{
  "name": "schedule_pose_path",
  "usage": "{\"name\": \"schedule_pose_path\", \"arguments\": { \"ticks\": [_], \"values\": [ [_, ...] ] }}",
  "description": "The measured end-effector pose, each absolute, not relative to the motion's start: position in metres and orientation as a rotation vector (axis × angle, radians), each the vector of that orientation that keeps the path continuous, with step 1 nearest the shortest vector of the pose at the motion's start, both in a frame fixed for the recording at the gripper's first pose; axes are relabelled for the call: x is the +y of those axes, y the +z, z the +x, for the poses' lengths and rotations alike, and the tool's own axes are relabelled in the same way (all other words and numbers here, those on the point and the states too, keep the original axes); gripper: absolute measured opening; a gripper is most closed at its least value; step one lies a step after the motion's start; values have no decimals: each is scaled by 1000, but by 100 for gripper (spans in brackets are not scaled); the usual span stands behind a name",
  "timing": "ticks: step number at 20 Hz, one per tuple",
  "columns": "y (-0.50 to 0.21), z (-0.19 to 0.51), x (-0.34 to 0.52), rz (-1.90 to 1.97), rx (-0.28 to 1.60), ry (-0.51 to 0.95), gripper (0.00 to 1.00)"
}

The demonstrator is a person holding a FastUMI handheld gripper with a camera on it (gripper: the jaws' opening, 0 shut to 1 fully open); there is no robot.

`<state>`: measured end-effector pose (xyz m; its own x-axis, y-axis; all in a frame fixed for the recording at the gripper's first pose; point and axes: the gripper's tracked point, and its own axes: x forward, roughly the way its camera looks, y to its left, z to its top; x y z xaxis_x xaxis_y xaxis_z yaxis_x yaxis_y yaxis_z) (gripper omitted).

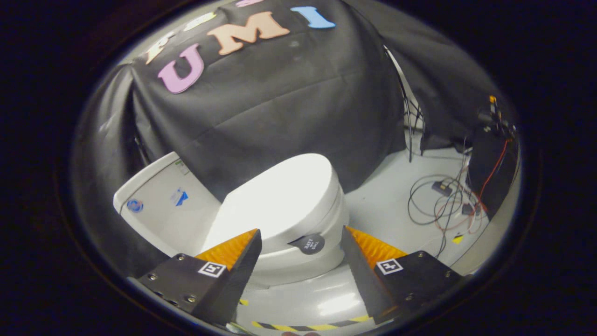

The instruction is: Open the toilet lid.

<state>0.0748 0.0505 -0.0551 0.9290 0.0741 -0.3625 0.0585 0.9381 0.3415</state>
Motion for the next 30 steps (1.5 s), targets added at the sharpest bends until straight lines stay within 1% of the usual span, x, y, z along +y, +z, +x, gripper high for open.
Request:
{"name": "schedule_pose_path", "arguments": {
  "ticks": [5,6,8,13,15,16,18,21,22,24,26,30],
  "values": [
    [-66,102,56,603,474,-5,100],
    [-71,106,57,646,495,-3,97],
    [-79,113,57,724,525,-12,98],
    [-116,126,51,846,630,-25,96],
    [-130,131,41,879,655,-57,71],
    [-134,133,45,915,675,-44,59],
    [-136,140,53,995,692,-7,59],
    [-147,141,64,1016,745,38,59],
    [-157,133,55,979,777,-19,44],
    [-157,141,61,1075,758,7,14],
    [-145,144,65,1080,741,57,4],
    [-136,138,75,907,724,94,4]
  ]
}}
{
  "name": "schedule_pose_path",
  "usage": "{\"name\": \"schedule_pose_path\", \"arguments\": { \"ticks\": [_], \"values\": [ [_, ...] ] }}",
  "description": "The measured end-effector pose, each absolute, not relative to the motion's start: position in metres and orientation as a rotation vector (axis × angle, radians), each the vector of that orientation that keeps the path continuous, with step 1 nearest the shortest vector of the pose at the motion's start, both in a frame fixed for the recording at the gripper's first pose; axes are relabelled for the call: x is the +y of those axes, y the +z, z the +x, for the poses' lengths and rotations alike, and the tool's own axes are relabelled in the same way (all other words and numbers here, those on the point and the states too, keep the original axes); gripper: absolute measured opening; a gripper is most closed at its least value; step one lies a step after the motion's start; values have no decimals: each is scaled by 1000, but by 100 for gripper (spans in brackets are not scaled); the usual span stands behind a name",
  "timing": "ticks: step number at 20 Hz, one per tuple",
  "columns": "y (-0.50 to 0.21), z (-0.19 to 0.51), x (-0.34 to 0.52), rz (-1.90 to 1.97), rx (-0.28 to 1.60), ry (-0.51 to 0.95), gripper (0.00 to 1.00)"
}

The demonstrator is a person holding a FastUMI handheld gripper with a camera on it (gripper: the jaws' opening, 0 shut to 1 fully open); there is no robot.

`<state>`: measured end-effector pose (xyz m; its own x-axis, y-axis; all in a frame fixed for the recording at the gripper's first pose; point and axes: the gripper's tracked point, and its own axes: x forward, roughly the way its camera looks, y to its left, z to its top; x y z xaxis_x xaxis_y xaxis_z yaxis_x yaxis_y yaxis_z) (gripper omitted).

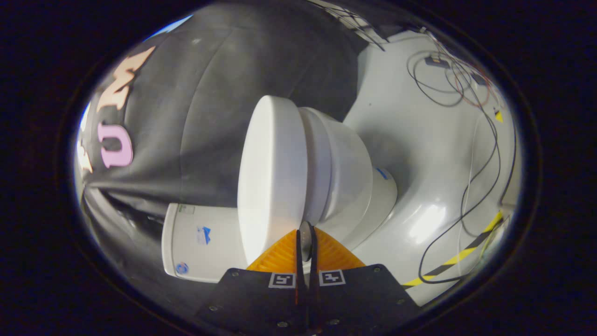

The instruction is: Open the toilet lid.

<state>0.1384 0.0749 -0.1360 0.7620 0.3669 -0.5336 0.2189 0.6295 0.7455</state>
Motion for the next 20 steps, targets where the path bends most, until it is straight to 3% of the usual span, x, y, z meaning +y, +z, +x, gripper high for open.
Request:
{"name": "schedule_pose_path", "arguments": {
  "ticks": [8,17,20],
  "values": [
    [-98,135,94,881,661,208,4],
    [-76,132,105,740,596,147,1],
    [-51,127,124,671,540,188,1]
  ]
}}
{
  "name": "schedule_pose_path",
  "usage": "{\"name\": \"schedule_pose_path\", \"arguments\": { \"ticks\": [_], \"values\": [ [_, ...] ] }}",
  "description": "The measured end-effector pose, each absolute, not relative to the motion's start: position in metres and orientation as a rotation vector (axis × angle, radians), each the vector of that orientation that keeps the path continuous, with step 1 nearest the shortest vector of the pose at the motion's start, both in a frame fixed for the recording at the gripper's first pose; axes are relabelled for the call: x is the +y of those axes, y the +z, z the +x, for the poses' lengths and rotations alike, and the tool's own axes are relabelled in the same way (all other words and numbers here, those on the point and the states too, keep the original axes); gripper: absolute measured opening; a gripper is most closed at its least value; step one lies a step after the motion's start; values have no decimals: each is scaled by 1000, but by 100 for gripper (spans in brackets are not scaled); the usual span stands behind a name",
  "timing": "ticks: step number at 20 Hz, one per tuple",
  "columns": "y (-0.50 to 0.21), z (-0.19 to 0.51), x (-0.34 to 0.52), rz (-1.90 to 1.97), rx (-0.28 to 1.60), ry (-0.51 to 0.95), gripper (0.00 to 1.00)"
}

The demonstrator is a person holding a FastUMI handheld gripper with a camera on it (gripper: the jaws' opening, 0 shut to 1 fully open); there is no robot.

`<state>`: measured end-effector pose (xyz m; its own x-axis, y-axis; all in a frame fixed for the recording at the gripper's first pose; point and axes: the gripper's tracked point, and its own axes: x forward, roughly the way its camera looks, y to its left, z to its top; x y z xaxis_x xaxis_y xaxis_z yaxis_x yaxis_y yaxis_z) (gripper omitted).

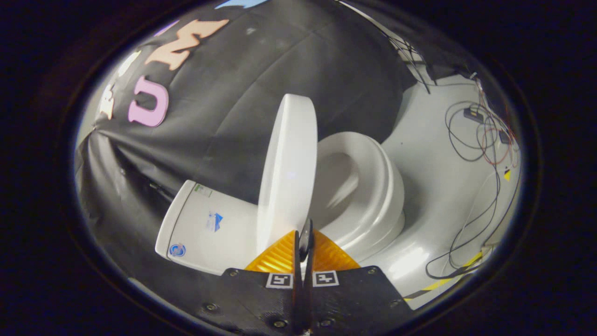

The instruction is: Open the toilet lid.

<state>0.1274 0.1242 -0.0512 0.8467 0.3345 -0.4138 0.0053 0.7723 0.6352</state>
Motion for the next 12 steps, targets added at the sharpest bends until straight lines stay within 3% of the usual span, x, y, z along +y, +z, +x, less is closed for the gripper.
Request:
{"name": "schedule_pose_path", "arguments": {
  "ticks": [12],
  "values": [
    [-4,119,168,480,430,323,1]
  ]
}}
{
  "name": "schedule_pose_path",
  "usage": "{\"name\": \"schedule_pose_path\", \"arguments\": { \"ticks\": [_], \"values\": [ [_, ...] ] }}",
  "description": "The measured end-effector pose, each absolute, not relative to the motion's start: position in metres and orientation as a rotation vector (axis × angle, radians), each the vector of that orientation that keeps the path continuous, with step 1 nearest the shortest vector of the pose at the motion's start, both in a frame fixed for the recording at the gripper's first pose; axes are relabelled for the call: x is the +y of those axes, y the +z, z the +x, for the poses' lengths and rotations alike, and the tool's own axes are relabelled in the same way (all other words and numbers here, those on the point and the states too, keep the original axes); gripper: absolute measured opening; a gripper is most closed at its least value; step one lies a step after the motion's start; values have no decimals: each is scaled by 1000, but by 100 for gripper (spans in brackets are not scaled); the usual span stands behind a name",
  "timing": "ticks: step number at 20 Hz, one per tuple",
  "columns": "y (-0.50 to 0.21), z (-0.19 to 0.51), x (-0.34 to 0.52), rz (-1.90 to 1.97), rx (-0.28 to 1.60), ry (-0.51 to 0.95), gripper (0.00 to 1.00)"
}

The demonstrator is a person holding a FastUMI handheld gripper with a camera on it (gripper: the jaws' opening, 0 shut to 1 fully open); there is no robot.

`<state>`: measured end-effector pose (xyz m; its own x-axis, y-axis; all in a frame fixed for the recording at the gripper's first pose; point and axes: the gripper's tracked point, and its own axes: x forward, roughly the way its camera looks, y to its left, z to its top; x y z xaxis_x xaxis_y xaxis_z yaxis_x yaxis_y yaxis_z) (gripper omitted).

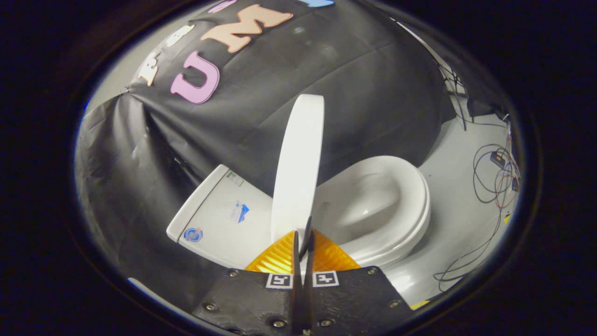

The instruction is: Open the toilet lid.

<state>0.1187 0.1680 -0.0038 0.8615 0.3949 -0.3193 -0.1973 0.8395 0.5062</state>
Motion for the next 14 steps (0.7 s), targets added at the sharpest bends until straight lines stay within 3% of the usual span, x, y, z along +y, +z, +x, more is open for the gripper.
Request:
{"name": "schedule_pose_path", "arguments": {
  "ticks": [14],
  "values": [
    [27,110,207,212,306,323,1]
  ]
}}
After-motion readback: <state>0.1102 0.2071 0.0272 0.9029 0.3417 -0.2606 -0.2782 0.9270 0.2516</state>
